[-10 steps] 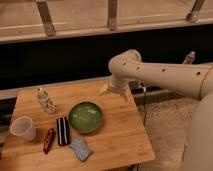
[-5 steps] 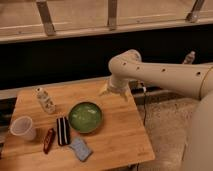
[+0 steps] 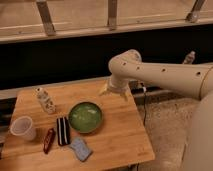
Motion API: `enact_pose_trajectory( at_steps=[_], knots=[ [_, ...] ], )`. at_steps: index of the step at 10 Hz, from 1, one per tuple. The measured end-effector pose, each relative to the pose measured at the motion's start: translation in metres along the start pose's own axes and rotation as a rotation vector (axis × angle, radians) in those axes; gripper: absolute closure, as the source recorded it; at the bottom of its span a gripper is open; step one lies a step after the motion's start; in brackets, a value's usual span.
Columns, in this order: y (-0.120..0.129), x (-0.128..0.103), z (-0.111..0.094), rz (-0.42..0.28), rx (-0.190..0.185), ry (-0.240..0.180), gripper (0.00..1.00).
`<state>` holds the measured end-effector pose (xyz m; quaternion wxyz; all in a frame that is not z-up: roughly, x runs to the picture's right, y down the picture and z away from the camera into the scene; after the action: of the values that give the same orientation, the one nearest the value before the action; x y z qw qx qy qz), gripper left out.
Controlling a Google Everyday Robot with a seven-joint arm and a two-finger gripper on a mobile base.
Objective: Push the ceramic bowl across the table
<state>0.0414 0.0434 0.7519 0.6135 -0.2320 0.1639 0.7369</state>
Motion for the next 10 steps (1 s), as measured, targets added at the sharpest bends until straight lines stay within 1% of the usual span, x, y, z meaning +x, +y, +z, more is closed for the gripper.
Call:
enact_pose_trajectory(
  at_steps=[6, 7, 9, 10],
  knots=[
    [0.0000, 0.0000, -0.0001, 0.000, 0.000, 0.000, 0.20],
    [0.0000, 0.0000, -0.0001, 0.000, 0.000, 0.000, 0.26],
    [0.0000, 0.0000, -0.0001, 0.000, 0.000, 0.000, 0.46],
    [0.0000, -0.0001, -0.0002, 0.000, 0.000, 0.000, 0.54]
  ],
)
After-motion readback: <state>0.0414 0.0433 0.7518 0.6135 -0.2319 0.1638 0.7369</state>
